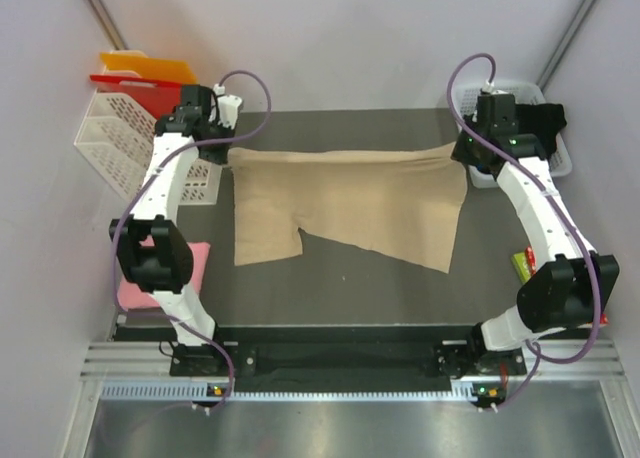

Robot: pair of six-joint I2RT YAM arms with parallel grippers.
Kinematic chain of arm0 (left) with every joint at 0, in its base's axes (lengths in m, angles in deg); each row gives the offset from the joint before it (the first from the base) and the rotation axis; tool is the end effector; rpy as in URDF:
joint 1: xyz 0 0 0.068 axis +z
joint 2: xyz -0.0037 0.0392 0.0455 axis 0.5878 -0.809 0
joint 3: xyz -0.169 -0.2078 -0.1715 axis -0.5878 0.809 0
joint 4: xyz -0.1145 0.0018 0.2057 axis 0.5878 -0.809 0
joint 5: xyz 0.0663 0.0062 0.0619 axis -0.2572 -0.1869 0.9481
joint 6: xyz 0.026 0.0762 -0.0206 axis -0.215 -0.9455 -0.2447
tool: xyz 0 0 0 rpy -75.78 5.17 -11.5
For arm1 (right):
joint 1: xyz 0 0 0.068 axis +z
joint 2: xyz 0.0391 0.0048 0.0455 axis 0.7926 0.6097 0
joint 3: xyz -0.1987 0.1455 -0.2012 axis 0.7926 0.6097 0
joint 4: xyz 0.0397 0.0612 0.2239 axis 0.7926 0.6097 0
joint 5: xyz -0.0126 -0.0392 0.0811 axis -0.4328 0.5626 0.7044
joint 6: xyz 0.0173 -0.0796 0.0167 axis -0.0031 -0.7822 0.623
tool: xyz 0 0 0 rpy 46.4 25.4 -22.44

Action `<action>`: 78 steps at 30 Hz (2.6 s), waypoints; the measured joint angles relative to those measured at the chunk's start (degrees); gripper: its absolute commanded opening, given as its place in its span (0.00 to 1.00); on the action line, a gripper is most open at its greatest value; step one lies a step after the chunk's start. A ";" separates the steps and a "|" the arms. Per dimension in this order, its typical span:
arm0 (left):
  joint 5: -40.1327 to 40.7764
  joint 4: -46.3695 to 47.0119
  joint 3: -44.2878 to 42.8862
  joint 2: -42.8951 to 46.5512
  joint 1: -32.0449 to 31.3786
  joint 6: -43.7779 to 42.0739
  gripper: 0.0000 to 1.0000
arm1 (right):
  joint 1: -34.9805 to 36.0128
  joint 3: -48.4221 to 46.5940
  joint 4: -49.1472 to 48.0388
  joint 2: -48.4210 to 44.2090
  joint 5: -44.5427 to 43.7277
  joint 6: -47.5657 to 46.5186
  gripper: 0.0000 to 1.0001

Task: Fold and stack the t-shirts
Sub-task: Flatten the tshirt out

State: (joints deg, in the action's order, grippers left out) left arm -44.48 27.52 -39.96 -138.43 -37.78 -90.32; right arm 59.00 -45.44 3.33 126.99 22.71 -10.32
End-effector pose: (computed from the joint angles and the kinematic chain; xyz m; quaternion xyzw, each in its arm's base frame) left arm 0.4058 -0.0187 0.3579 0.1736 0.9299 0.0055 0.3243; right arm 0.3308 0.0306 0.3870 0.1326 0.8943 0.0544 0.4238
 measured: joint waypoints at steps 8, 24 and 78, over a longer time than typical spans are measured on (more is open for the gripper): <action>0.11 -0.02 18.73 6.34 -1.14 -0.66 0.00 | 0.00 10.19 0.39 -2.71 0.07 -0.04 0.00; -2.95 -8.17 30.73 6.29 -1.11 -4.13 0.72 | 0.07 15.17 7.50 2.40 4.52 -1.44 0.01; -12.57 2.93 -20.83 -34.27 -10.49 8.15 0.37 | 3.19 21.18 10.05 1.25 5.14 0.52 0.00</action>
State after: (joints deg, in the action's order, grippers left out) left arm -57.05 30.45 -60.79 -172.70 -48.27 -82.16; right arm 62.19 -24.26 13.39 128.24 27.85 -9.79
